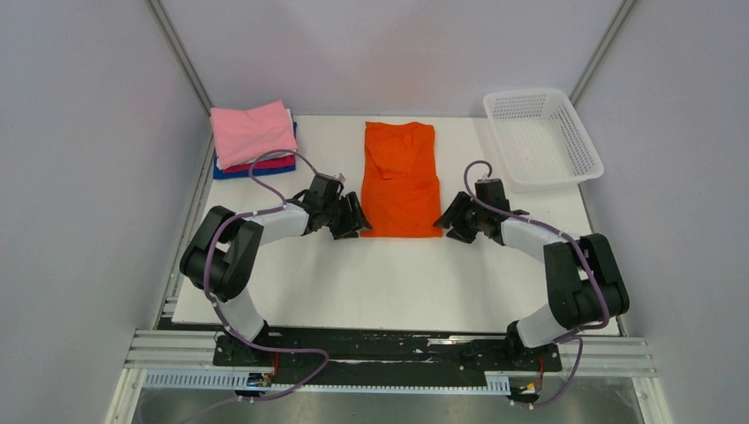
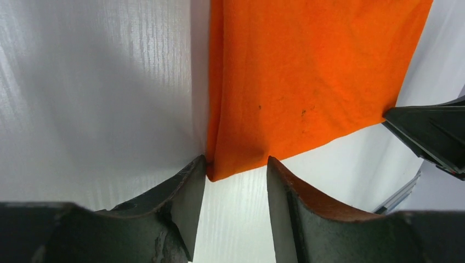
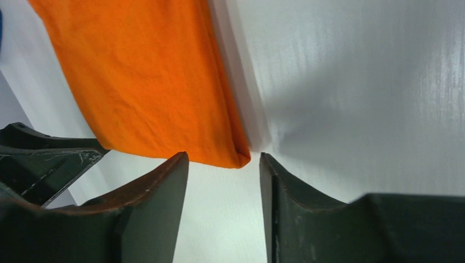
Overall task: Fold and stack the t-shirts
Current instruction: Grab one side of the 2/3 rectangular tshirt with both arms, then fold the long partially folded tshirt into a neat square
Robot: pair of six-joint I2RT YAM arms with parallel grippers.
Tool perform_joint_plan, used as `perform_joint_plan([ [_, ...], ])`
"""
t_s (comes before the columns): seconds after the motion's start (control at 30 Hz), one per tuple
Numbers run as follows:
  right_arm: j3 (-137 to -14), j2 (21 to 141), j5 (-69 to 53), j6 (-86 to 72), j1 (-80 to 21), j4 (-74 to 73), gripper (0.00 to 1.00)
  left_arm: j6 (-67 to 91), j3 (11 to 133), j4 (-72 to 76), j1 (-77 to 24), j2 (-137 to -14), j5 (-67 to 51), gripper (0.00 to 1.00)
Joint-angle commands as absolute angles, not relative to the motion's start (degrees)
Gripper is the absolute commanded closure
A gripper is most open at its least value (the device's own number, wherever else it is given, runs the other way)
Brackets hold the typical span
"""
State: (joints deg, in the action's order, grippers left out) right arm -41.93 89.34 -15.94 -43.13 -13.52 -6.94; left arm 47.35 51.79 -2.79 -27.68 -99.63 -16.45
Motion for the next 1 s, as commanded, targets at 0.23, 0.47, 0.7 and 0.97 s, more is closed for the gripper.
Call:
perform_joint_plan([
  [0.23, -43.29, 93.96, -15.5, -42.19, -14.45, -4.23, 0.79, 45.66, 54.43, -8.88, -29.92, -106.55, -8.54, 0.69],
  [0.47, -40.78, 90.94, -17.44, -42.15, -14.76, -4.11, 1.0, 44.49, 55.17, -14.11, -31.28, -105.52, -9.26, 1.0],
  [0.7, -30.43, 71.83, -28.6, -41.03, -15.53, -13.05, 1.0, 43.16, 46.2, -24.06, -35.07, -86.22, -9.43, 1.0],
  [0.97, -29.26, 49.65, -31.49, -40.5, -16.39, -21.83, 1.0, 43.84, 43.07, -26.81, -38.4, -65.84, -16.83, 1.0],
])
